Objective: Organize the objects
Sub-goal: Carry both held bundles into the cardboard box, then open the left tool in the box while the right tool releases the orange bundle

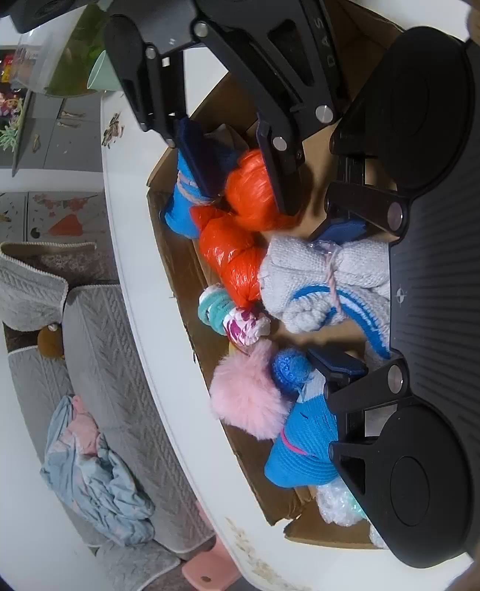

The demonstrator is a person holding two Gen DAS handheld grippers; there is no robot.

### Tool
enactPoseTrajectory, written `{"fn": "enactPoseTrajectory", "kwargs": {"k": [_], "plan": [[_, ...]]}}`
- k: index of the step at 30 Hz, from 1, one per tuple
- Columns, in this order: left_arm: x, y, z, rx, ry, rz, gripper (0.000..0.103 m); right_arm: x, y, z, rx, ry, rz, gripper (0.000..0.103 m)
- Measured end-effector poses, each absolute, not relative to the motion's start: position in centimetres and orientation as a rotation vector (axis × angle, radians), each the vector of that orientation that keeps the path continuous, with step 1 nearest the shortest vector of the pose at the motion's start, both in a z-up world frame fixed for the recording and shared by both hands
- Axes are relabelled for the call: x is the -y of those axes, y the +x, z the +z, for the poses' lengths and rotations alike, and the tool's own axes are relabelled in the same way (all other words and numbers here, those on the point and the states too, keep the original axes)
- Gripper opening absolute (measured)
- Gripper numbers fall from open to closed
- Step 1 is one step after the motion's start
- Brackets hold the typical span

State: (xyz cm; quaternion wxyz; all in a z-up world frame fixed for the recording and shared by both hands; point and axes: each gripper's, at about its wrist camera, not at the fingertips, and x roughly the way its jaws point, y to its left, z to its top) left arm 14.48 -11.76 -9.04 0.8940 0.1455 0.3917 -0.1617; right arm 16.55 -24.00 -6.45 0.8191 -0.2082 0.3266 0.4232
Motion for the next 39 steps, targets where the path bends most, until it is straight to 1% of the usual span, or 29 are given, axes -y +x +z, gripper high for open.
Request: {"fn": "enactPoseTrajectory", "kwargs": {"k": [4, 7, 10, 13, 17, 18, 21, 24, 26, 27, 30, 33, 39], "plan": [[11.9, 14.2, -8.9, -0.806, 0.304, -0.331, 0.069, 24.0, 16.4, -6.0, -0.686, -0.447, 0.893, 0.057], [12.1, 14.1, -8.6, -0.803, 0.307, -0.327, 0.070, 24.1, 16.4, -5.6, -0.682, -0.450, 0.887, 0.058], [12.2, 13.8, -8.1, -0.786, 0.315, -0.316, 0.076, 24.3, 16.3, -5.3, -0.679, -0.442, 0.880, 0.060], [12.0, 13.6, -7.6, -0.779, 0.298, -0.312, 0.077, 24.5, 16.1, -5.1, -0.670, -0.435, 0.868, 0.062], [11.8, 13.1, -6.7, -0.759, 0.292, -0.295, 0.083, 24.8, 15.8, -4.7, -0.665, -0.414, 0.858, 0.063], [11.6, 12.9, -6.4, -0.758, 0.286, -0.292, 0.083, 24.9, 15.7, -4.5, -0.662, -0.411, 0.852, 0.064], [11.1, 12.2, -5.7, -0.755, 0.264, -0.274, 0.087, 25.0, 15.2, -4.1, -0.660, -0.396, 0.833, 0.073], [10.3, 11.5, -5.1, -0.760, 0.231, -0.239, 0.087, 24.9, 14.4, -3.6, -0.661, -0.387, 0.798, 0.075], [9.6, 11.0, -4.8, -0.768, 0.198, -0.209, 0.088, 24.9, 13.9, -3.4, -0.668, -0.372, 0.757, 0.078], [9.2, 10.7, -4.6, -0.769, 0.179, -0.191, 0.088, 24.8, 13.6, -3.3, -0.671, -0.366, 0.733, 0.082], [7.5, 9.4, -4.0, -0.761, 0.117, -0.145, 0.090, 24.9, 12.5, -3.0, -0.675, -0.336, 0.681, 0.084], [5.8, 8.1, -3.4, -0.750, 0.063, -0.107, 0.091, 25.0, 11.3, -3.0, -0.668, -0.309, 0.666, 0.092], [3.1, 5.1, -2.6, -0.724, -0.006, -0.057, 0.093, 25.4, 9.6, -3.0, -0.673, -0.248, 0.632, 0.092]]}}
